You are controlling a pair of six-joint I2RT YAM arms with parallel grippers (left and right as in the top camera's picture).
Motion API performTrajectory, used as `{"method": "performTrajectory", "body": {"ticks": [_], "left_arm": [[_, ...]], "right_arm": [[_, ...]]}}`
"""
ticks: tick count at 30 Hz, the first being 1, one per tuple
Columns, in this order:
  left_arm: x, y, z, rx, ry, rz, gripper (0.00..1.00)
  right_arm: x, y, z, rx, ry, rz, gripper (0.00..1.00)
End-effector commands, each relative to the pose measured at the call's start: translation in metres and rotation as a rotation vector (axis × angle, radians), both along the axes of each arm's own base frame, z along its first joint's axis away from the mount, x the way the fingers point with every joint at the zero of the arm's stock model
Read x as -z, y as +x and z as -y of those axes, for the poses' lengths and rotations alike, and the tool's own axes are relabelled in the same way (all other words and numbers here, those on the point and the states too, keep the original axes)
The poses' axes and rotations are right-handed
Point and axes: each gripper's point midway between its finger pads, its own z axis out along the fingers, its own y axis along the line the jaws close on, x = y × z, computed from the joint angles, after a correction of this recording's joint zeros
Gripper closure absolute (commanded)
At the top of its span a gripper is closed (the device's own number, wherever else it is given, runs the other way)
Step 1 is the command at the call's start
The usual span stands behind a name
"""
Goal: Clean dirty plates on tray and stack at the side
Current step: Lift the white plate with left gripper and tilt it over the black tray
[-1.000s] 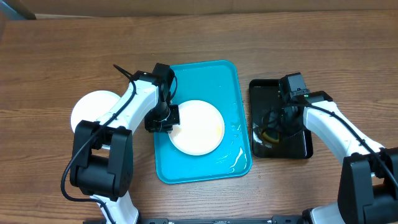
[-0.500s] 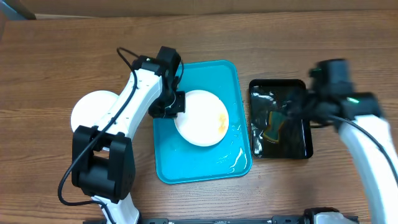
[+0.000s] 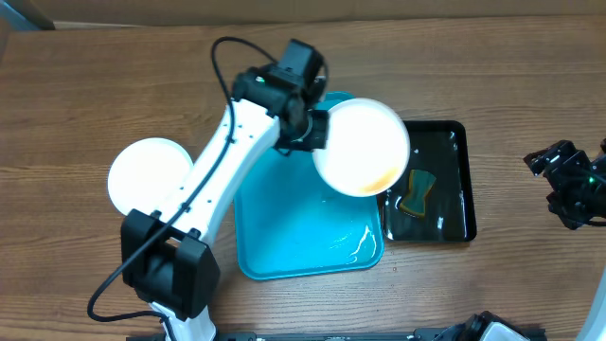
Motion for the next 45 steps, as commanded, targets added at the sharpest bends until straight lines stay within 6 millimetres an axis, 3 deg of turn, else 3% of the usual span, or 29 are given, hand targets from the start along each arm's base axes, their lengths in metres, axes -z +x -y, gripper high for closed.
{"method": "performTrajectory", "body": {"ticks": [1, 8, 13, 30, 37, 45], "left_arm": [[-0.021, 0.005, 0.018, -0.017, 0.082, 0.158, 0.96], [-0.048, 0.014, 0.05, -0.03, 0.321, 0.512, 0.96], [-0.077, 0.003, 0.082, 0.045, 0.42, 0.725, 0.96], [-0.133, -0.013, 0.113, 0.203, 0.678, 1.024, 0.96], [-0.142, -0.016, 0.12, 0.288, 0.779, 1.071, 0.96], [-0.131, -0.015, 0.132, 0.379, 0.961, 1.089, 0.96]], "right_arm": [[-0.004, 0.005, -0.007, -0.031, 0.035, 0.038, 0.14], [-0.005, 0.006, -0.007, -0.031, 0.033, 0.04, 0.14], [-0.004, 0.006, -0.007, -0.031, 0.033, 0.04, 0.14], [-0.004, 0.005, -0.007, -0.031, 0.034, 0.039, 0.14], [-0.004, 0.006, -0.007, -0.031, 0.034, 0.039, 0.14], [-0.004, 0.006, -0.007, -0.031, 0.034, 0.039, 0.14]]}}
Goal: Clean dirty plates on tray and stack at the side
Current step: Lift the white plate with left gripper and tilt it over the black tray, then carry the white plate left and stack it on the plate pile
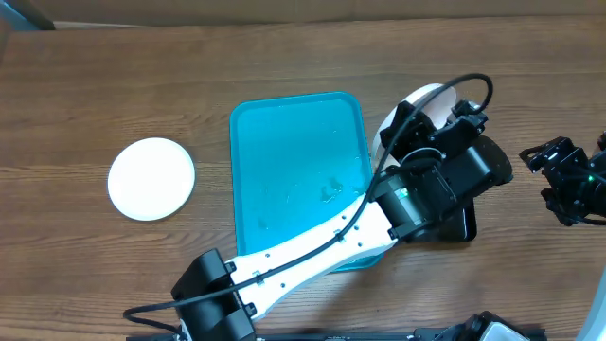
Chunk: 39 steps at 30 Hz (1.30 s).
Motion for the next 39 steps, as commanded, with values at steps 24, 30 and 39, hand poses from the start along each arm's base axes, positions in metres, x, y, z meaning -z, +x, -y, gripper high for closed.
{"method": "performTrajectory", "body": {"ticks": [24, 30, 39], "left_arm": [[-0.009, -0.004, -0.022, -0.138, -0.251, 0.02, 0.96], [-0.013, -0.007, -0.128, -0.332, -0.653, -0.299, 0.96], [0.023, -0.029, -0.353, -0.993, -0.822, -0.517, 0.96]], "right_arm": [[-0.001, 0.001, 0.001, -0.007, -0.009, 0.009, 0.13], [0.0, 0.001, 0.001, -0.007, -0.008, 0.008, 0.13], [-0.001, 0.001, 0.001, -0.007, -0.008, 0.008, 0.13]]}}
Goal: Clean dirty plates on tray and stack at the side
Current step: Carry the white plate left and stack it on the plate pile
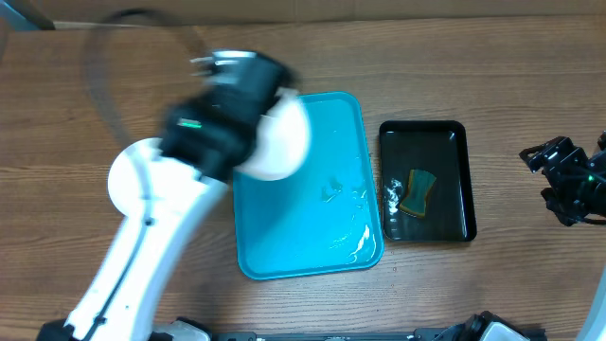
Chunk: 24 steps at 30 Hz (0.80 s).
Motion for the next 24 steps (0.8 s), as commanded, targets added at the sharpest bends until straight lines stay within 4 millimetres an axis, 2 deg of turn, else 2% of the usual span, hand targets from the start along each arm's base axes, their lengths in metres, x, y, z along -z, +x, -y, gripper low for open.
{"method": "performTrajectory", "body": {"ticks": [1, 3, 4, 8, 11, 13, 16, 21, 22, 24], "left_arm": [[0.024, -0.011, -0.051, -0.241, -0.16, -0.088, 0.96], [0.035, -0.018, -0.092, -0.36, -0.155, -0.112, 0.96], [0.046, -0.025, -0.122, -0.458, -0.167, -0.123, 0.96], [0.083, -0.047, -0.179, -0.637, -0.213, -0.161, 0.96], [0.115, -0.065, -0.211, -0.731, -0.238, -0.182, 0.96], [0.137, -0.065, -0.217, -0.71, -0.305, -0.183, 0.96], [0.166, -0.054, -0.213, -0.594, -0.41, -0.16, 0.96], [0.19, -0.052, -0.206, -0.533, -0.416, -0.168, 0.95], [0.191, -0.054, -0.208, -0.539, -0.402, -0.174, 0.91], [0.189, -0.054, -0.21, -0.543, -0.391, -0.17, 0.7]], "right_arm": [[0.0, 0.001, 0.001, -0.008, -0.007, 0.007, 0.13], [0.0, 0.001, 0.001, -0.008, -0.007, 0.007, 0.13], [-0.001, 0.001, 0.001, -0.008, -0.007, 0.007, 0.13], [0.0, 0.001, 0.001, -0.008, -0.007, 0.007, 0.13], [-0.001, 0.001, 0.001, -0.007, -0.007, 0.007, 0.13], [-0.001, 0.001, 0.001, -0.004, -0.006, 0.008, 0.13], [-0.001, 0.002, 0.001, -0.004, -0.008, 0.011, 0.12], [-0.001, 0.002, 0.001, -0.005, -0.007, 0.01, 0.12], [-0.001, 0.001, 0.0, -0.006, -0.005, 0.007, 0.12], [0.0, 0.001, -0.001, -0.011, -0.004, 0.004, 0.12]]}}
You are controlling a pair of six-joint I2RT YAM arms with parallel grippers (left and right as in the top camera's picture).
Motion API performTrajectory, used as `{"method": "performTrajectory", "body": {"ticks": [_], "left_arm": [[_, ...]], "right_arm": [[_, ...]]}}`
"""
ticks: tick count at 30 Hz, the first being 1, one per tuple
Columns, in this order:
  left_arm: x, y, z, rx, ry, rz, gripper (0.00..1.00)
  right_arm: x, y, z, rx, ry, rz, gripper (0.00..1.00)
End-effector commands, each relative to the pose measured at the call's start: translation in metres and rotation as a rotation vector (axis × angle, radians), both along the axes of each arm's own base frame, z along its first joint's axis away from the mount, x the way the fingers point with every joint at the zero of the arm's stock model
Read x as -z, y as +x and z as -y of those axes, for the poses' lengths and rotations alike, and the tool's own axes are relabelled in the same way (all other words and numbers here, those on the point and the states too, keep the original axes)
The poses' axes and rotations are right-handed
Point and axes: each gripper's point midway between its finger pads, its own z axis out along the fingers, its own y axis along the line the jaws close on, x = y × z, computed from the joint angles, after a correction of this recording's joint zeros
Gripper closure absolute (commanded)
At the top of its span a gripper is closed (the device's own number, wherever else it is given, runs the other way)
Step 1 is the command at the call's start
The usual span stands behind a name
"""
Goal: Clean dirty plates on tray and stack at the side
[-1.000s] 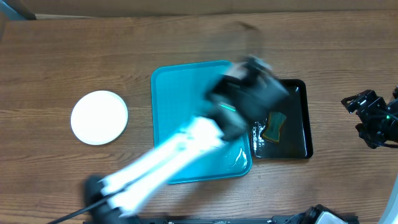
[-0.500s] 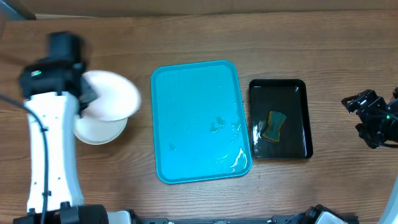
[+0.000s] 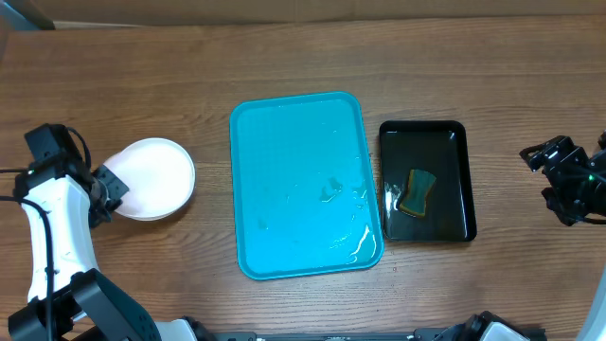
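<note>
Two white plates (image 3: 151, 175) lie stacked on the table left of the teal tray (image 3: 248, 189); the top one sits slightly tilted and offset. My left gripper (image 3: 112, 185) is at that plate's left rim and looks shut on it. The tray holds no plates, only water streaks. At the far right edge, my right gripper (image 3: 538, 175) hangs open with nothing in it.
A black tray (image 3: 426, 126) stands right of the teal one, holding a wet yellow-green sponge (image 3: 417, 192). The left arm's white links run down the left edge of the table. Bare wood lies behind and in front of both trays.
My left gripper was over the teal tray's top-left corner with the plate; now it is at the far left, and the plate rests on the plate there. The right arm is unchanged.
My left gripper first held a plate with an orange stain over the teal tray's right edge. Then it held the plate over the black tray. Then it was back over the teal tray's left side. Now the plate lies on the plate at the left.
</note>
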Motion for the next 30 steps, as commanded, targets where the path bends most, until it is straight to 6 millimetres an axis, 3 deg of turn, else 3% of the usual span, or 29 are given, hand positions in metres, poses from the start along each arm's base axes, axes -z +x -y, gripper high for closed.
{"method": "performTrajectory", "body": {"ticks": [1, 2, 3, 5, 9, 11, 13, 17, 19, 20, 23, 24, 25, 27, 30], "left_arm": [[-0.006, 0.007, 0.003, 0.045, -0.005, 0.026, 0.64], [-0.011, 0.008, 0.003, 0.038, -0.007, 0.032, 0.54], [-0.019, 0.011, 0.003, 0.035, -0.014, 0.045, 0.32], [-0.047, 0.02, 0.005, 0.035, -0.027, 0.082, 0.16], [-0.094, 0.028, 0.011, 0.061, -0.038, 0.128, 0.12], [-0.116, 0.034, 0.024, 0.134, -0.058, 0.158, 0.14], [-0.133, 0.04, 0.045, 0.239, -0.084, 0.189, 0.14], [-0.169, 0.041, 0.111, 0.502, -0.174, 0.267, 0.18], [-0.187, 0.032, 0.139, 0.585, -0.168, 0.294, 0.18], [-0.2, 0.022, 0.158, 0.653, -0.153, 0.32, 0.19], [-0.227, -0.009, 0.19, 0.781, -0.082, 0.378, 0.15], [-0.235, -0.022, 0.196, 0.808, -0.046, 0.396, 0.11], [-0.242, -0.032, 0.199, 0.826, -0.018, 0.412, 0.0], [-0.26, -0.065, 0.211, 0.844, 0.009, 0.487, 0.0], [-0.273, -0.09, 0.217, 0.818, -0.017, 0.568, 0.0]], "right_arm": [[0.0, 0.0, -0.002, -0.014, -0.003, 0.003, 0.12], [-0.001, 0.001, -0.005, -0.026, -0.001, 0.006, 0.12], [-0.002, 0.003, -0.009, -0.053, 0.003, 0.019, 0.12], [-0.012, 0.009, -0.029, -0.171, 0.02, 0.09, 0.01], [-0.025, 0.01, -0.062, -0.344, 0.007, 0.168, 0.0], [-0.03, 0.007, -0.082, -0.439, -0.017, 0.192, 0.0], [-0.036, 0.003, -0.106, -0.543, -0.036, 0.223, 0.0], [-0.058, -0.008, -0.16, -0.744, -0.066, 0.324, 0.0], [-0.075, -0.017, -0.185, -0.836, -0.086, 0.385, 0.0], [-0.087, -0.024, -0.197, -0.883, -0.111, 0.423, 0.0], [-0.114, -0.041, -0.217, -0.962, -0.148, 0.515, 0.0], [-0.124, -0.048, -0.223, -0.988, -0.151, 0.553, 0.0], [-0.128, -0.052, -0.226, -0.999, -0.153, 0.571, 0.0], [-0.138, -0.065, -0.231, -1.029, -0.155, 0.616, 0.0], [-0.139, -0.07, -0.232, -1.036, -0.154, 0.621, 0.0]]}}
